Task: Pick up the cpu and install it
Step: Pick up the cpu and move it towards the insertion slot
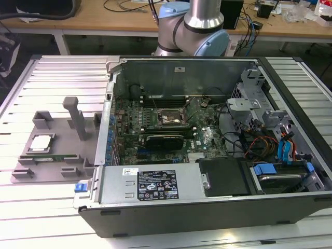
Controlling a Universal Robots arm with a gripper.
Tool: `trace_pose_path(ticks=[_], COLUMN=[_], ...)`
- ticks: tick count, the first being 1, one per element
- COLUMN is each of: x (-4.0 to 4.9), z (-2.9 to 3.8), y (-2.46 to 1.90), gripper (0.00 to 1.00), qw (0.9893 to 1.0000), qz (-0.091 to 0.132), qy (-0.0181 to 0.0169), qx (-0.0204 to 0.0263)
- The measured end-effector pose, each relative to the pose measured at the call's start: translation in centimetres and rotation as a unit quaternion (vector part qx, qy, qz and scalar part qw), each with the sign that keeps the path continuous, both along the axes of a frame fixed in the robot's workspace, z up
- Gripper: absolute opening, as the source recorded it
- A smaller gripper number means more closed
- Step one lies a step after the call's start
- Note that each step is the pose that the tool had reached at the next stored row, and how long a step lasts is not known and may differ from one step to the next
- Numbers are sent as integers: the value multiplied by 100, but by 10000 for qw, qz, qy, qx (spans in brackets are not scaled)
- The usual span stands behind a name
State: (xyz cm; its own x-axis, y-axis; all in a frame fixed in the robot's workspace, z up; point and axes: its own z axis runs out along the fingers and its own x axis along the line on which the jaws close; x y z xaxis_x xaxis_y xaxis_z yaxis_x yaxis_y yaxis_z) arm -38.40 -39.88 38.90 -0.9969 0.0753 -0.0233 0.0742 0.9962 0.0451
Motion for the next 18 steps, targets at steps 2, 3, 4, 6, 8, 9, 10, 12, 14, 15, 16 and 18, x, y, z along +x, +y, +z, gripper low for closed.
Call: trace_pose_path(ticks=[2,3,4,6,8,9,10,12,14,15,16,18], x=[0,0,0,0,0,0,0,-1,-1,-1,-1,-1], z=[0,0,0,-1,-1,-2,-7,-39,-52,-68,-83,-113], y=[0,0,0,0,0,0,0,0,0,0,0,0], gripper=[30,30,42,54,54,54,54,54,54,54,54,54], qw=[10000,10000,10000,10000,10000,10000,10000,10000,10000,10000,10000,10000], qz=[0,0,0,0,0,0,0,0,0,0,0,0], qy=[0,0,0,0,0,0,-1,0,0,0,0,0], qx=[0,0,0,0,0,0,-4,-6,-6,-5,-6,-5])
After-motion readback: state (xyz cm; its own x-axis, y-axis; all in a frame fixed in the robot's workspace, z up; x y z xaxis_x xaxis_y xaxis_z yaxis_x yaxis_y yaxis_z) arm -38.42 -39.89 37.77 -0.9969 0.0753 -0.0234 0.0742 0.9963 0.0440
